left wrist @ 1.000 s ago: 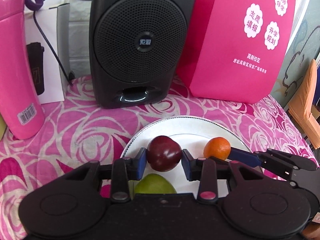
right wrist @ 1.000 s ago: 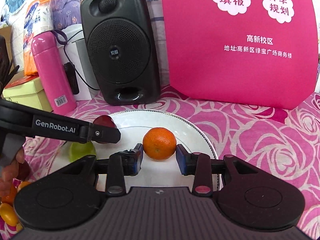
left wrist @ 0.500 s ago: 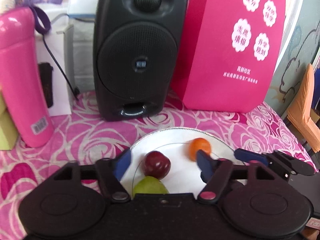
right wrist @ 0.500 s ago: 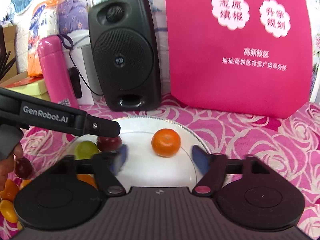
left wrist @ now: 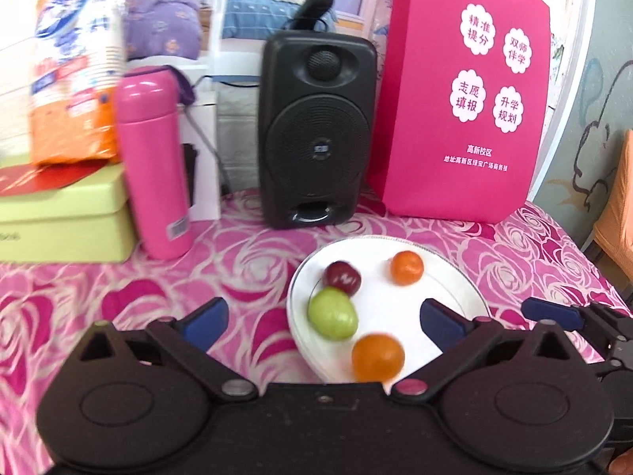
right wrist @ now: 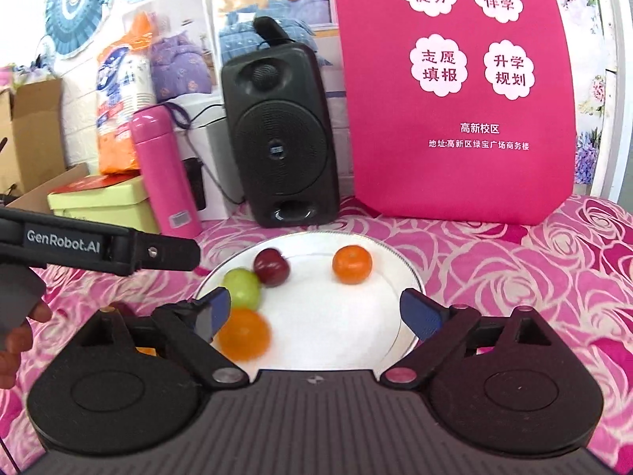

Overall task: Organize fruits
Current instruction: 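Open the right tool to release the orange while the left releases the plum, then move both open tools back to the fruit pile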

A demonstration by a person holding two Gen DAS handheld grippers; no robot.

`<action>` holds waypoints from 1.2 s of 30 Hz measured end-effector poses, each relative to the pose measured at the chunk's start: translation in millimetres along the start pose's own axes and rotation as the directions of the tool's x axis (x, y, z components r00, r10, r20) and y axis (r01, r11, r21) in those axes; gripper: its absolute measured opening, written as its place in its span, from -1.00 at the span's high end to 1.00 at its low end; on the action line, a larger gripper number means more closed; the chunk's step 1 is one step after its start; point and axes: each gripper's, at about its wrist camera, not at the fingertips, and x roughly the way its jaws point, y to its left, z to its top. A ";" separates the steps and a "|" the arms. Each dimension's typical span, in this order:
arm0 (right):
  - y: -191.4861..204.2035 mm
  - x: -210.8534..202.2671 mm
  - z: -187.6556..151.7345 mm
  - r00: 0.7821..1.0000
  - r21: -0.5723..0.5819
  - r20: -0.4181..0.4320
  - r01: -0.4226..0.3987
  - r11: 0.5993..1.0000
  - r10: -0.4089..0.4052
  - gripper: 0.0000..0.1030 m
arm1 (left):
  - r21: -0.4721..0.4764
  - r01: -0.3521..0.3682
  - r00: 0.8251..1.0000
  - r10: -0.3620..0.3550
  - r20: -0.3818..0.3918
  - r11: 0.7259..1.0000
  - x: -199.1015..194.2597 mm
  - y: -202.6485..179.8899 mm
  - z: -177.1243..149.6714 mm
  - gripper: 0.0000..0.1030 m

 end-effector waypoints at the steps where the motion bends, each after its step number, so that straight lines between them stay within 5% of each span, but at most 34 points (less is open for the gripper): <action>1: 2.9 -5.7 -1.7 1.000 0.002 0.000 -0.001 1.000 0.001 -1.00 | -0.003 -0.010 1.000 0.010 0.001 1.000 -7.7 1.2 -3.8 -1.00; 17: 47.6 -63.3 -54.5 0.997 0.038 -0.070 -0.042 0.998 0.045 -1.00 | -0.015 -0.132 0.991 0.132 0.002 0.991 -90.8 21.1 -69.6 -1.00; 36: 81.9 -51.5 -87.1 0.984 0.041 -0.163 -0.059 0.997 0.065 -1.00 | -0.001 -0.243 0.970 0.243 -0.025 0.970 -91.8 46.4 -105.2 -1.00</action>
